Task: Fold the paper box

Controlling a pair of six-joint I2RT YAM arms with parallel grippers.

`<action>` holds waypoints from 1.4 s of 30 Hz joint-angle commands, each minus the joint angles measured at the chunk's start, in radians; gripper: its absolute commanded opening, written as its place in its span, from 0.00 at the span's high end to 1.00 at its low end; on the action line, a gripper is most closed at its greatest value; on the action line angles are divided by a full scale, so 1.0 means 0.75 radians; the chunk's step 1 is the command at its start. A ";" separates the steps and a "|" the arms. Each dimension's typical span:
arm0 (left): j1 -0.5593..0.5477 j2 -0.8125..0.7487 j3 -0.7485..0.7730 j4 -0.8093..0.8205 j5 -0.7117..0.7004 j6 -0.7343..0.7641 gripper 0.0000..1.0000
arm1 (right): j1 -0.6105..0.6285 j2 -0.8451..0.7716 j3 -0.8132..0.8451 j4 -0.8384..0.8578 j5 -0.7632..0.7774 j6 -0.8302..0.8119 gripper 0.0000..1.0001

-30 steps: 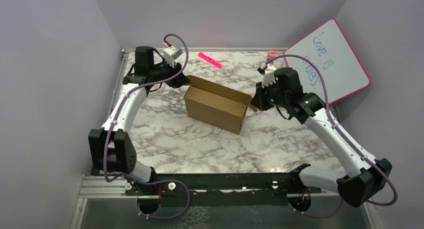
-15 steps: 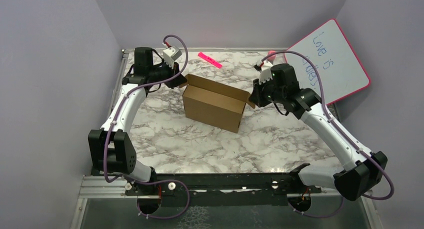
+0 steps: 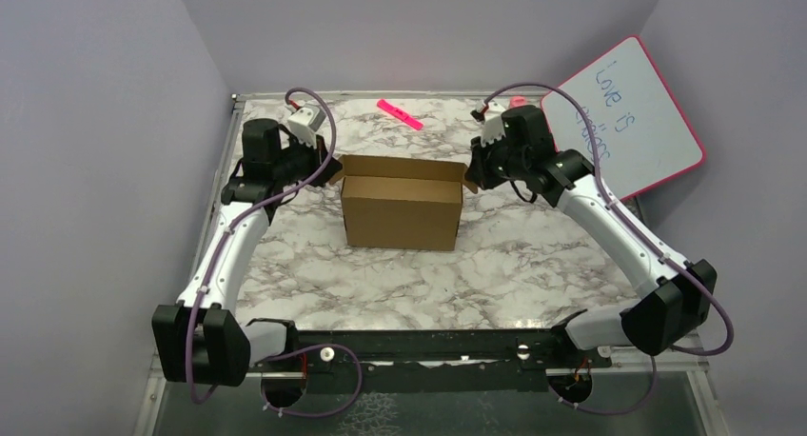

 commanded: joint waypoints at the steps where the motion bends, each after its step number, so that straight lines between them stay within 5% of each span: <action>1: -0.009 -0.101 -0.088 0.115 -0.172 -0.224 0.99 | 0.006 0.082 0.078 0.024 0.017 -0.013 0.99; 18: -0.284 -0.244 -0.207 0.223 -0.659 -0.482 0.99 | 0.044 0.134 0.148 0.112 0.119 0.111 0.99; 30: -0.409 -0.230 -0.230 0.290 -0.823 -0.579 0.99 | 0.055 0.067 0.049 0.265 0.124 0.233 0.99; 42: -0.519 -0.209 -0.253 0.312 -1.012 -0.607 0.99 | 0.120 0.060 -0.013 0.253 0.348 0.422 0.99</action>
